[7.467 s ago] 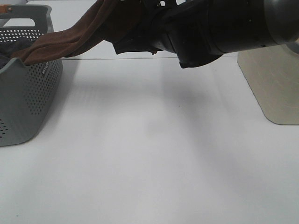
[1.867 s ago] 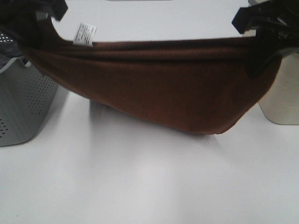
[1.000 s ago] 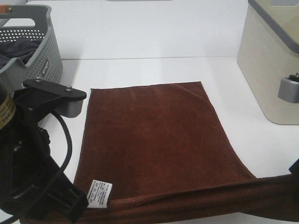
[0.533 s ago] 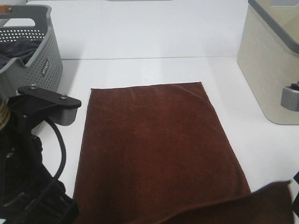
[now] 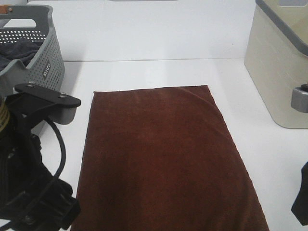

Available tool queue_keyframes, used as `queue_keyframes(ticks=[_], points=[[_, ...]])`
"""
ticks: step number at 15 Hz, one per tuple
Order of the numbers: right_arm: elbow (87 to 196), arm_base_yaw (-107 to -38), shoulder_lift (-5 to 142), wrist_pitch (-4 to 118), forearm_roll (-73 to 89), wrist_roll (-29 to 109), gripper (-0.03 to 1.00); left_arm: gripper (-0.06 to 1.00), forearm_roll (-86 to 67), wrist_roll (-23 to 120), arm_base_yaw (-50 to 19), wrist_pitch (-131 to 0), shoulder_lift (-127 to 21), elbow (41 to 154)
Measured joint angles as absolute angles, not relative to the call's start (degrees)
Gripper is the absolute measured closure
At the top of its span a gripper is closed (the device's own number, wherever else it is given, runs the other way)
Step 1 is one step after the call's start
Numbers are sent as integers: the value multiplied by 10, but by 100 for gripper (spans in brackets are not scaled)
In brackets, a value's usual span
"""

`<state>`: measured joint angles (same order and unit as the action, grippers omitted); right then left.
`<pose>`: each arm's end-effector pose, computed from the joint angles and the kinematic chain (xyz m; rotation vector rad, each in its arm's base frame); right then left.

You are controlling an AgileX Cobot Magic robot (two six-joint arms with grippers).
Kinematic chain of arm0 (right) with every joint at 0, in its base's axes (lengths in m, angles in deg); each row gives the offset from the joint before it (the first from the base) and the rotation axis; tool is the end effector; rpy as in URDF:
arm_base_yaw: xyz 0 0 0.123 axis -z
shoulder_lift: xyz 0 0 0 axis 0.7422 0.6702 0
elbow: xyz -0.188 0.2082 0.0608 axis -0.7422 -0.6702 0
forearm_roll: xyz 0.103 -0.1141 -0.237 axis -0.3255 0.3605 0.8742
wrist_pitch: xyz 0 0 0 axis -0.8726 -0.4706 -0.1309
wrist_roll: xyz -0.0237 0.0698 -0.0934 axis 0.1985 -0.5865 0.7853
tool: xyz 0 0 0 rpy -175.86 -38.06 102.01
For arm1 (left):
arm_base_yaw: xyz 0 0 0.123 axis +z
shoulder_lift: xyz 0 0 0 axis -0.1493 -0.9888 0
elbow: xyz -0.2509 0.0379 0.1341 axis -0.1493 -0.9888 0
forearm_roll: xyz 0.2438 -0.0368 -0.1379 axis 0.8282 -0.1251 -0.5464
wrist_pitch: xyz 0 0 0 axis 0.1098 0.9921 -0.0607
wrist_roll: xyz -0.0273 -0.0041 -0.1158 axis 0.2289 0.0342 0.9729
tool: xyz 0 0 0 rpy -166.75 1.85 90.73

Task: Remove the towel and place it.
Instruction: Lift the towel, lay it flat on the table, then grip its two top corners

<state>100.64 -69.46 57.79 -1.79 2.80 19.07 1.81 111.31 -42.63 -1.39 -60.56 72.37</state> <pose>0.1637 0.0908 0.2075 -0.5007 3.0439 0.3407 0.1608 -0.2073 0.2064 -0.5909 -3.0650 0.0515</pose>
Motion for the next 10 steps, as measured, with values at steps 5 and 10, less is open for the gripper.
queue_keyframes(ticks=[5, 10], points=[[1011, -695, 582, 141, 40, 186, 24, 24, 156, 1196, -374, -131, -606, 778], [1138, -695, 699, 156, 49, 186, 24, 24, 152, 1169, -238, -244, -607, 814]])
